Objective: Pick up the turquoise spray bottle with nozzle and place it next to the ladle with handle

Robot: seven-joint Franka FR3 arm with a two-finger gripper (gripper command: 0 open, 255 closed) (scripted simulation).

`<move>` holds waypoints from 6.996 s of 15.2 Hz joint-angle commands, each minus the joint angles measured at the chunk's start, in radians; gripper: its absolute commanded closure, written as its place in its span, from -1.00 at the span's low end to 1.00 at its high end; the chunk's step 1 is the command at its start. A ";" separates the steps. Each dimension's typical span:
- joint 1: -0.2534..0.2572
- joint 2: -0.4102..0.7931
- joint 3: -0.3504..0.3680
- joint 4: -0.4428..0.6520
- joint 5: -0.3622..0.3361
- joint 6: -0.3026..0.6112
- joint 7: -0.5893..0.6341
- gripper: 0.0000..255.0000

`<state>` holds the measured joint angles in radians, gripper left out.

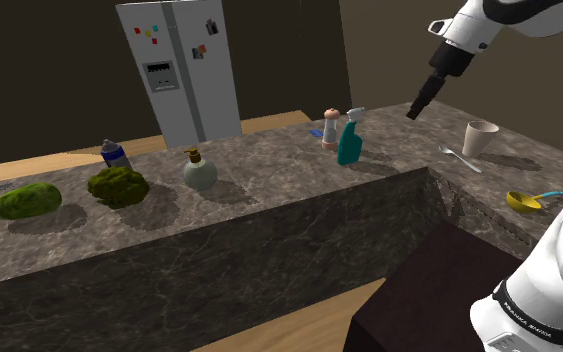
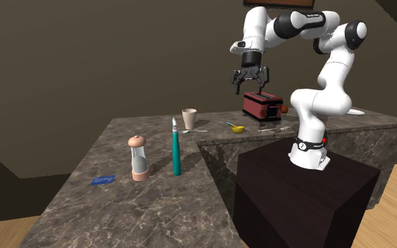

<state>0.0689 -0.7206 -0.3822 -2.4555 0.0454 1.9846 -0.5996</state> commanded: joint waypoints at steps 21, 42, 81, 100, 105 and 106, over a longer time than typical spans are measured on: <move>0.147 1.176 -0.554 0.665 0.840 -0.187 -1.438 -1.00; -0.065 1.506 -0.362 1.014 0.991 -0.268 -1.591 -1.00; -0.077 1.330 -0.453 1.042 0.872 -0.448 -1.536 1.00; -0.290 1.233 -0.591 0.876 0.715 -0.564 -1.901 1.00; -0.400 1.265 -0.604 0.914 0.694 -0.619 -1.999 1.00; -0.424 1.274 -0.606 0.926 0.691 -0.631 -2.018 1.00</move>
<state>-0.3368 0.5495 -0.9842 -1.5334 0.7420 1.3628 -2.5983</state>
